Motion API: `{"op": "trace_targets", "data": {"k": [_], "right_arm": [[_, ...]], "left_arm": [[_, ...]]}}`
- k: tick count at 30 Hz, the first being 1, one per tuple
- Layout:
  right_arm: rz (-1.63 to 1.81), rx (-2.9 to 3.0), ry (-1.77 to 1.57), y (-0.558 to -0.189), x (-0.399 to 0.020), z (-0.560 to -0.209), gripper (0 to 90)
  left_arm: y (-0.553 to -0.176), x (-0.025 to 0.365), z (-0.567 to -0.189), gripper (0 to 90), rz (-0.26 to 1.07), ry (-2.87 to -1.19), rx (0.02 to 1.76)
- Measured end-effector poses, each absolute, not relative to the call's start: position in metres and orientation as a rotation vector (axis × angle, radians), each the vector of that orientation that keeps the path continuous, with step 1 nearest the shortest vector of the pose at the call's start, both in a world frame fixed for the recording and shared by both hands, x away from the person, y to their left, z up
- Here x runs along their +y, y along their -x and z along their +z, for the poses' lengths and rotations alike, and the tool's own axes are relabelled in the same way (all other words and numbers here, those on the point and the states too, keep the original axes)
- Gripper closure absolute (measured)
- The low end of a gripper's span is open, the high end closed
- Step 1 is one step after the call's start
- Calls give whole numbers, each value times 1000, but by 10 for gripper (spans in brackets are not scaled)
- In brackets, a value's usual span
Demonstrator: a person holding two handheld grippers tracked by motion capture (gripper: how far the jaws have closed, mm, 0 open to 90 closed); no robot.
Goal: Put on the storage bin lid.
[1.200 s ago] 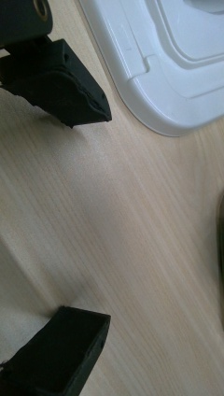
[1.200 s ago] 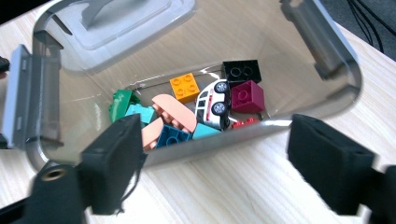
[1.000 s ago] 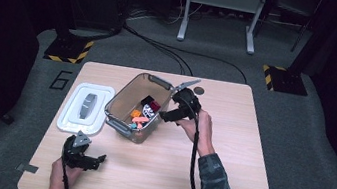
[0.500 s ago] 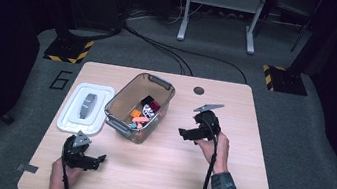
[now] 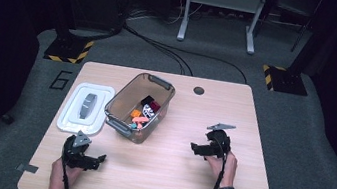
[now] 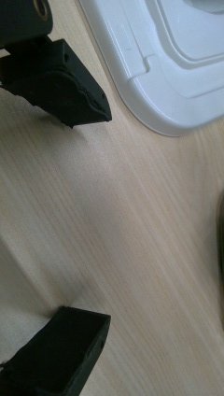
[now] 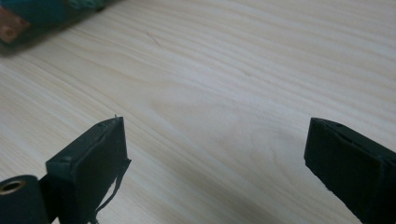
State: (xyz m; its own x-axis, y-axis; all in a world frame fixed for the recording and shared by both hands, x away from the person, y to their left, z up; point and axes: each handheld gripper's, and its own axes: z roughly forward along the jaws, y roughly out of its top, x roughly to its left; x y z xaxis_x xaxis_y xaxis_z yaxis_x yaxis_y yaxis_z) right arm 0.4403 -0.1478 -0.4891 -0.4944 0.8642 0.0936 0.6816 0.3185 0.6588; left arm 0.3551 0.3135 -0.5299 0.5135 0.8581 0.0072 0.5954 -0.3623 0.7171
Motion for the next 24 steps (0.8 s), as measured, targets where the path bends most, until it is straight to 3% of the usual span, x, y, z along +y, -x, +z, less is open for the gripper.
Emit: {"op": "trace_targets", "data": {"k": [24], "right_arm": [[897,2144,-1427,-430,-180,-527,0]], "left_arm": [[-355,321,-520,26,475,-2050,1192]]}}
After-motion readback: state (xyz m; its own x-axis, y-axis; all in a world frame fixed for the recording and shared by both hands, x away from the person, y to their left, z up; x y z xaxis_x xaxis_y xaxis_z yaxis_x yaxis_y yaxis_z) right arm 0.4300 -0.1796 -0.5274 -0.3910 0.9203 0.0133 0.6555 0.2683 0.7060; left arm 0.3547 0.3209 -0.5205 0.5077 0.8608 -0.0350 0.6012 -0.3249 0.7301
